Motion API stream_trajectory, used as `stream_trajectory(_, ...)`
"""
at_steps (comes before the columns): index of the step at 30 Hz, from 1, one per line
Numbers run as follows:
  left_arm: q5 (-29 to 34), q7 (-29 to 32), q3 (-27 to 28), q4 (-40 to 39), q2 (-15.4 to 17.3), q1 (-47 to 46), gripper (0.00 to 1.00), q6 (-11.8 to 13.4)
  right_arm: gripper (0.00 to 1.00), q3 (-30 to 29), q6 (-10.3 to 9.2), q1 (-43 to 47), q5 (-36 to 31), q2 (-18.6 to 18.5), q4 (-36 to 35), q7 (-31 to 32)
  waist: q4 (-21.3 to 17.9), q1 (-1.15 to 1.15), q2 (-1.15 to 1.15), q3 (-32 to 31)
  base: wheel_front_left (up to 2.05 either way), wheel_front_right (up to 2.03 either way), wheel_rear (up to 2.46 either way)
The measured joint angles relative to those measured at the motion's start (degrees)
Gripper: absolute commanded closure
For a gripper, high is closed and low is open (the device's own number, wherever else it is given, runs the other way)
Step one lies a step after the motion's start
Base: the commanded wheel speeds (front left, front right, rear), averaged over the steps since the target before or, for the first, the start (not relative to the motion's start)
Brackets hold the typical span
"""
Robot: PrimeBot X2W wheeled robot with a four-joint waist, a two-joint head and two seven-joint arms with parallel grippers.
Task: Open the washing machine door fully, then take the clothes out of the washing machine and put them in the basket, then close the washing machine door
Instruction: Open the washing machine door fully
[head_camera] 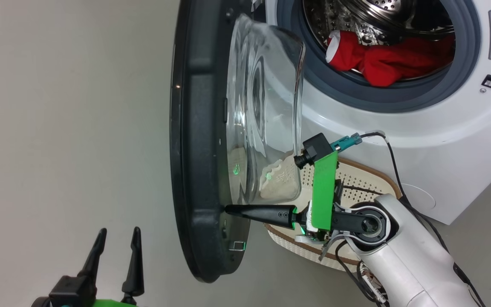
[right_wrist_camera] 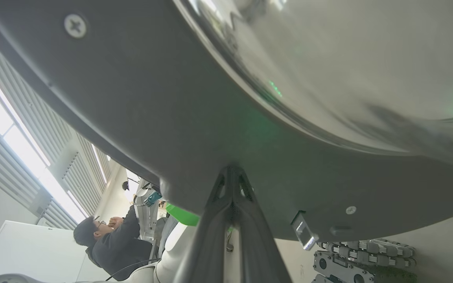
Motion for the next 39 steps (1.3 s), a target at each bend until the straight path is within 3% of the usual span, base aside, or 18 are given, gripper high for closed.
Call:
stream_trajectory(1, 0.0, 0.0, 0.0, 0.0, 0.0, 0.0, 0.0, 0.0, 1.0, -0.1, 0.0, 0.0, -0.1, 0.0, 0.0, -0.1, 0.0, 0.0, 0.0, -0.1, 0.0, 0.0, 0.0)
stream_trajectory(2, 0.0, 0.0, 0.0, 0.1, 0.0, 0.0, 0.0, 0.0, 0.91, -0.2, 0.0, 0.0, -0.1, 0.0, 0.0, -0.6, -0.1, 0.0, 0.0, -0.2, 0.0, 0.0, 0.0)
stream_trajectory(3, 0.0, 0.0, -0.1, 0.1, 0.0, 0.0, 0.0, 0.0, 0.64, -0.5, 0.0, 0.0, -0.2, 0.0, -0.1, -1.2, -0.1, 0.0, 0.0, -0.3, 0.0, 0.0, 0.0)
stream_trajectory(5, 0.0, 0.0, -0.2, 0.5, 0.0, 0.0, 0.0, -0.1, 0.0, -1.2, 0.0, 0.2, -1.1, -0.2, -0.5, -2.4, -0.3, 0.0, 0.0, -0.5, 0.0, 0.0, 0.0)
stream_trajectory(20, 1.6, 0.0, 1.0, 1.8, 0.0, -0.2, 0.0, -1.2, 0.0, -3.2, 0.0, 7.6, -7.1, -8.5, -2.2, -16.0, -4.1, 0.0, 0.0, -2.2, 0.0, 0.0, 0.0)
stream_trajectory(30, 2.1, 0.0, 2.2, 2.3, 0.0, 0.1, 0.0, -1.7, 0.0, -2.2, 0.0, 14.7, -11.5, -15.0, -2.3, -32.4, -6.3, 0.0, 0.0, -3.5, 0.0, 0.0, 0.0)
stream_trajectory(39, 2.2, 0.0, 2.9, 2.6, 0.0, 0.1, 0.0, -2.1, 0.0, 6.4, 0.0, 16.2, -19.9, -20.5, -1.4, -50.4, -7.8, 0.0, 0.0, -4.0, 0.0, 0.0, 0.0)
